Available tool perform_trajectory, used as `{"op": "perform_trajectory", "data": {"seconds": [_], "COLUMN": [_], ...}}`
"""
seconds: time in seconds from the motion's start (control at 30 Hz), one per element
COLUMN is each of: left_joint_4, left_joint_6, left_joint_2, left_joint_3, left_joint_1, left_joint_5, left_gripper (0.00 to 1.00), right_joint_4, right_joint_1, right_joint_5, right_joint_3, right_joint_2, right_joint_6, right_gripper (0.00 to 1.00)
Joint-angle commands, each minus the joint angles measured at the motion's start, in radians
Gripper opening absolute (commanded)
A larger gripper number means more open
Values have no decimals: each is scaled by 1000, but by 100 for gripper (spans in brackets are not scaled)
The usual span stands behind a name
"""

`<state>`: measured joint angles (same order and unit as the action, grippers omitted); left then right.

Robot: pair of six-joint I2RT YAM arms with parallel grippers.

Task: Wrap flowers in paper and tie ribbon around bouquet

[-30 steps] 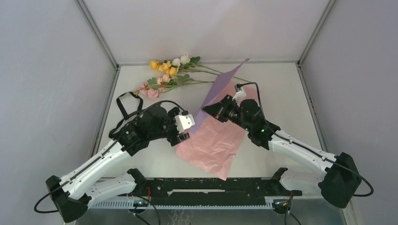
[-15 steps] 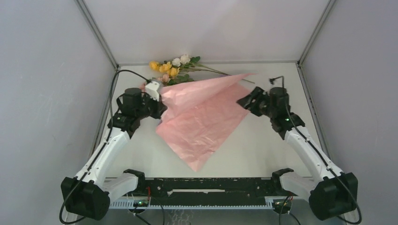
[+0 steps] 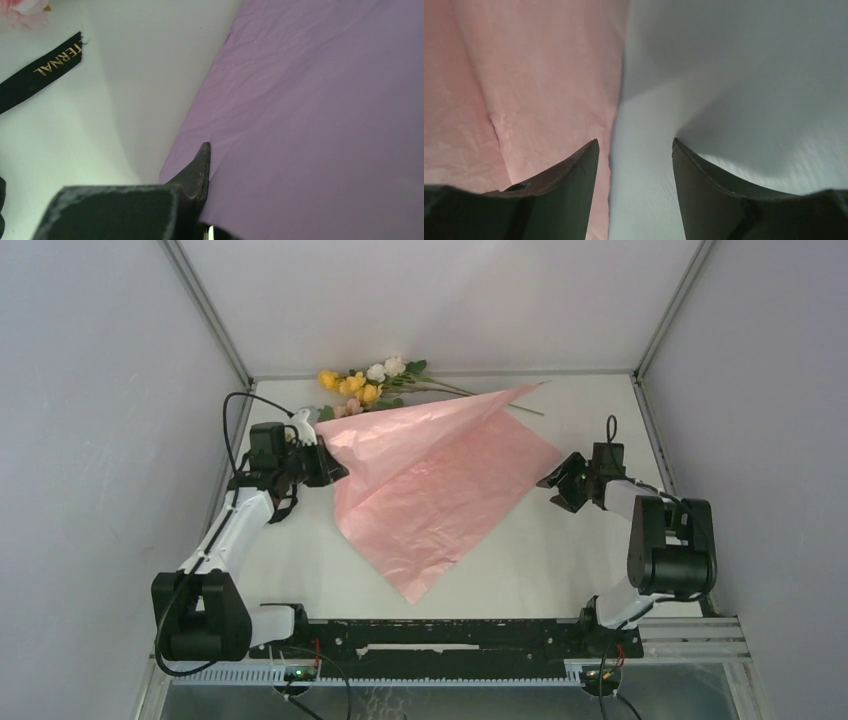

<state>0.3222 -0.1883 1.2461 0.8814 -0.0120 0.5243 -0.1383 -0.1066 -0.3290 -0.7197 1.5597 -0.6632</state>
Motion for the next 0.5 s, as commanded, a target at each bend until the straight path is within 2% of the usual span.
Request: {"op": "perform_trajectory", "data": {"seconds": [0.0,0.27,0.37,0.4,0.47], "left_joint_4": [-20,-20,-23,-22,-20], "left_joint_6": [-26,-22,-28,-31,-34], "left_joint_2": [-3,-18,-25,-24,-25], "left_joint_3": [-18,-19,-23,-24,-23], "left_joint_1": [9,9,9,9,9], "left_joint_5": [76,100,104,106,105], "left_gripper": [0,0,0,0,0], "right_joint_4": [195,379,449,467,496], "right_joint_1": [53,141,160,167,177], "right_joint_5": [-55,-141,-176,-180,-183], "right_joint_3": [-21,-34,-36,-36,-36], "right_joint_2": [73,195,209,211,210], "right_joint_6": [-84,-250,-300,-312,-324], "right_gripper": [65,64,61,58,42]}}
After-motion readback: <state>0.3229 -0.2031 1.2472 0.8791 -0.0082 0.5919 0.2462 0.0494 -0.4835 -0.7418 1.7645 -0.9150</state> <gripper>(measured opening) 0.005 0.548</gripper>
